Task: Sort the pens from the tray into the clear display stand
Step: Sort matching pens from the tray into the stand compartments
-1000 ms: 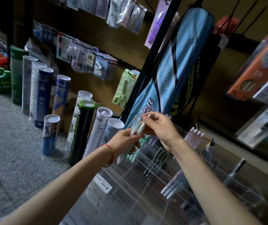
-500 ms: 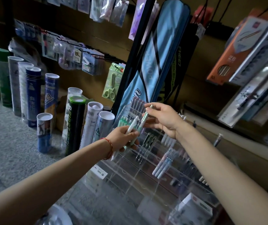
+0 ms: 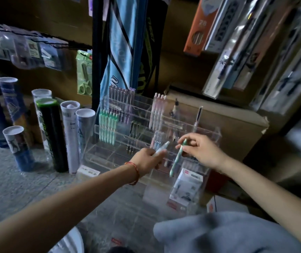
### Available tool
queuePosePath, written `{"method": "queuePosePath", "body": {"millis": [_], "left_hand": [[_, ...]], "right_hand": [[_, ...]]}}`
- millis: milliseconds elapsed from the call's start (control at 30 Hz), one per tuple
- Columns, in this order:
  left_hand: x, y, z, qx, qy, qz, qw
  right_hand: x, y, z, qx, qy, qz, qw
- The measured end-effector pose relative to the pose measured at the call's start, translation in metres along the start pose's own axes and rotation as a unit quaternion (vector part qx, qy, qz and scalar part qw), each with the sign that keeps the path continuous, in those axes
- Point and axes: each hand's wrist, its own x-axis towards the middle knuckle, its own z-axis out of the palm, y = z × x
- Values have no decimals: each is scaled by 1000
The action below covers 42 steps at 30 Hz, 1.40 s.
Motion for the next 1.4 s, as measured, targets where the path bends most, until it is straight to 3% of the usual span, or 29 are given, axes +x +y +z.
{"method": "queuePosePath", "body": {"millis": [200,333,500,767,1000,1133,1267,1400], "left_hand": [[-1,9,39,-50,17,-37,998],[-7,3,27,-79,57,-60,993],[-12,7,23,-92,70,-65,991],[-20,-13,22,-30,21,-61,997],[-13,-19,26,-51,-14,-91,994],[-10,-18,32,-56,-14,-66,996],[-7,-17,40,-54,31,-32,998],[5,-14,41,10,88,28,996]], "right_hand": [[-5,28,5,-72,7,-27,997],[2,19,1,-41,84,-61,994],[-5,41,23,-124,-54,-7,991],[1,78,42,-146,-86,75,983],[1,90,50,-210,-99,94,968],[1,55,39,-102,-69,11,992],[-4,30,38,32,-84,11,996],[-2,27,37,17,-26,-15,999]]}}
